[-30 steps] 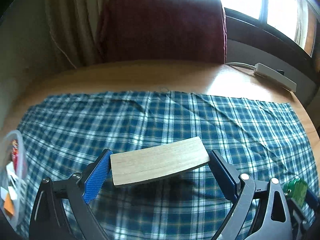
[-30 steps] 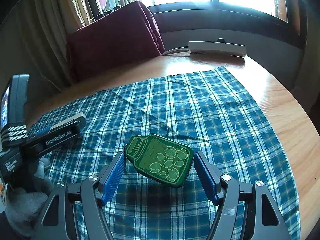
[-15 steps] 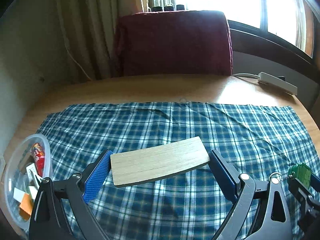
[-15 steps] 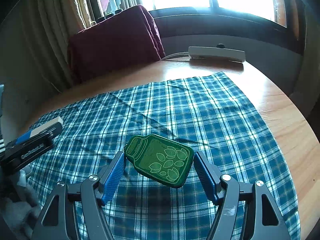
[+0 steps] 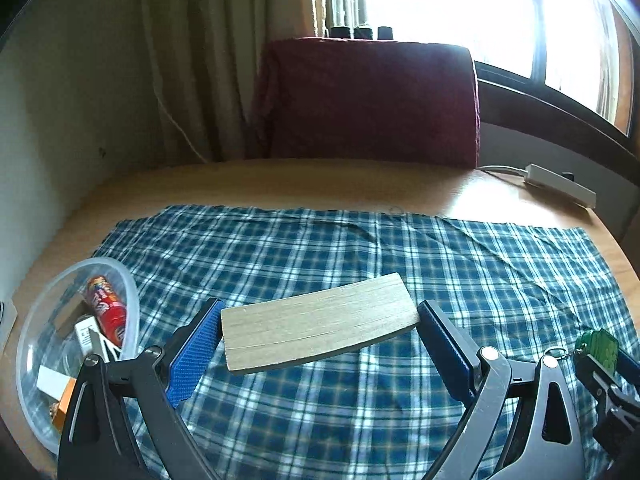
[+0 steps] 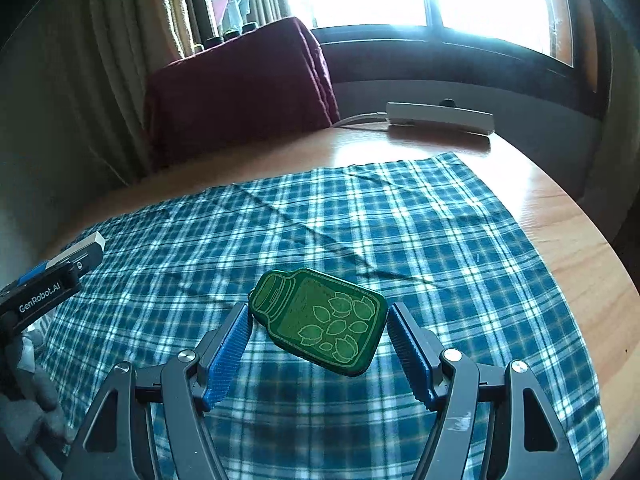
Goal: Organize rigid objects
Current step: 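Carry the light wooden block toward the bowl with the left tool while the right carries the tin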
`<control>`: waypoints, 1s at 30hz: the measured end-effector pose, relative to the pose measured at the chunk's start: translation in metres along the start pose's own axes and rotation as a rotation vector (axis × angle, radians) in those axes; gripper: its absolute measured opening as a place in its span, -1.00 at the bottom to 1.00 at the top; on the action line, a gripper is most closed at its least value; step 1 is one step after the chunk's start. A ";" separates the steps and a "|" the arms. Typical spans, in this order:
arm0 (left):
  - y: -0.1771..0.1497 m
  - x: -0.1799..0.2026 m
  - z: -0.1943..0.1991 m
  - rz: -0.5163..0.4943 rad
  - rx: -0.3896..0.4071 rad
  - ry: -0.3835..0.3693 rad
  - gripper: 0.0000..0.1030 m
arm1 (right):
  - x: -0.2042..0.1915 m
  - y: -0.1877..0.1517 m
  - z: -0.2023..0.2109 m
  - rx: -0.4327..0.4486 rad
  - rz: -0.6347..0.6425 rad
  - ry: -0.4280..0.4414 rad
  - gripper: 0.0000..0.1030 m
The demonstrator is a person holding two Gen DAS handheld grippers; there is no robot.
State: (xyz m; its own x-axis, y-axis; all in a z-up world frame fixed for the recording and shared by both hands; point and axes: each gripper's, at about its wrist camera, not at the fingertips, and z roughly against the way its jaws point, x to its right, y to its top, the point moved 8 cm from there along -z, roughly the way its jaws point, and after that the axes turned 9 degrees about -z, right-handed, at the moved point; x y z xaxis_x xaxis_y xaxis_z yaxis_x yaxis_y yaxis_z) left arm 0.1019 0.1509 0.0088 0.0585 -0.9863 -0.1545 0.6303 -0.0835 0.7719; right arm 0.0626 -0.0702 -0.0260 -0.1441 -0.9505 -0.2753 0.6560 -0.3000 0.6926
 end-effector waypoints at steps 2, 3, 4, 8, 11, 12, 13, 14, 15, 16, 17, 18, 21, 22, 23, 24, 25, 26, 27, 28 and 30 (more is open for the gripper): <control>-0.003 -0.009 0.004 0.009 0.002 0.000 0.86 | -0.006 -0.002 0.004 0.010 0.004 0.008 0.42; -0.004 -0.013 0.006 0.014 0.003 0.001 0.86 | -0.008 -0.003 0.005 0.013 0.005 0.012 0.42; -0.005 -0.016 0.007 0.019 0.004 0.002 0.86 | -0.012 -0.004 0.007 0.015 0.006 0.017 0.42; -0.012 -0.055 0.019 0.039 0.016 0.021 0.86 | -0.029 -0.010 0.012 0.018 0.026 0.045 0.42; -0.021 -0.092 0.026 0.061 0.023 0.038 0.86 | -0.045 -0.015 0.015 0.013 0.051 0.070 0.42; -0.025 -0.108 0.029 0.071 0.025 0.046 0.86 | -0.051 -0.016 0.016 0.011 0.059 0.078 0.42; -0.029 -0.122 0.030 0.080 0.026 0.052 0.86 | -0.056 -0.018 0.017 0.009 0.068 0.085 0.42; -0.033 -0.139 0.031 0.091 0.027 0.059 0.86 | -0.062 -0.019 0.017 0.005 0.077 0.093 0.42; -0.036 -0.154 0.032 0.102 0.027 0.065 0.86 | -0.067 -0.020 0.017 0.002 0.085 0.100 0.42; -0.040 -0.168 0.033 0.112 0.028 0.072 0.86 | -0.072 -0.021 0.017 -0.002 0.093 0.106 0.42; -0.046 -0.188 0.039 0.123 0.030 0.080 0.86 | -0.078 -0.023 0.016 -0.007 0.102 0.114 0.42; -0.052 -0.206 0.045 0.132 0.032 0.088 0.86 | -0.085 -0.024 0.016 -0.014 0.111 0.123 0.42; -0.067 -0.259 0.062 0.159 0.041 0.109 0.86 | -0.104 -0.026 0.015 -0.032 0.133 0.146 0.42; -0.075 -0.282 0.068 0.168 0.044 0.118 0.86 | -0.110 -0.027 0.015 -0.033 0.143 0.152 0.42; -0.083 -0.306 0.075 0.179 0.048 0.129 0.86 | -0.118 -0.027 0.016 -0.033 0.156 0.160 0.42; -0.089 -0.324 0.080 0.186 0.051 0.136 0.86 | -0.125 -0.027 0.017 -0.031 0.169 0.168 0.42; -0.095 -0.342 0.086 0.194 0.054 0.145 0.86 | -0.133 -0.027 0.018 -0.029 0.182 0.177 0.42; -0.103 -0.366 0.092 0.203 0.057 0.157 0.86 | -0.142 -0.027 0.020 -0.027 0.197 0.188 0.42; -0.110 -0.384 0.097 0.210 0.058 0.166 0.86 | -0.153 -0.028 0.021 -0.025 0.213 0.201 0.42; -0.118 -0.404 0.103 0.217 0.059 0.175 0.86 | -0.161 -0.029 0.022 -0.025 0.226 0.212 0.42; -0.136 -0.446 0.114 0.235 0.057 0.189 0.86 | -0.177 -0.033 0.024 -0.029 0.247 0.234 0.42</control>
State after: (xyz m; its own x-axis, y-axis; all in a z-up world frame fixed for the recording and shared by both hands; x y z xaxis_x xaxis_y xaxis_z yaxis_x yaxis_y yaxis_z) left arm -0.0979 0.5857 0.0431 0.3439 -0.9359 -0.0758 0.5387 0.1306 0.8323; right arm 0.0488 0.1061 0.0161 0.1937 -0.9489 -0.2492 0.6712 -0.0570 0.7391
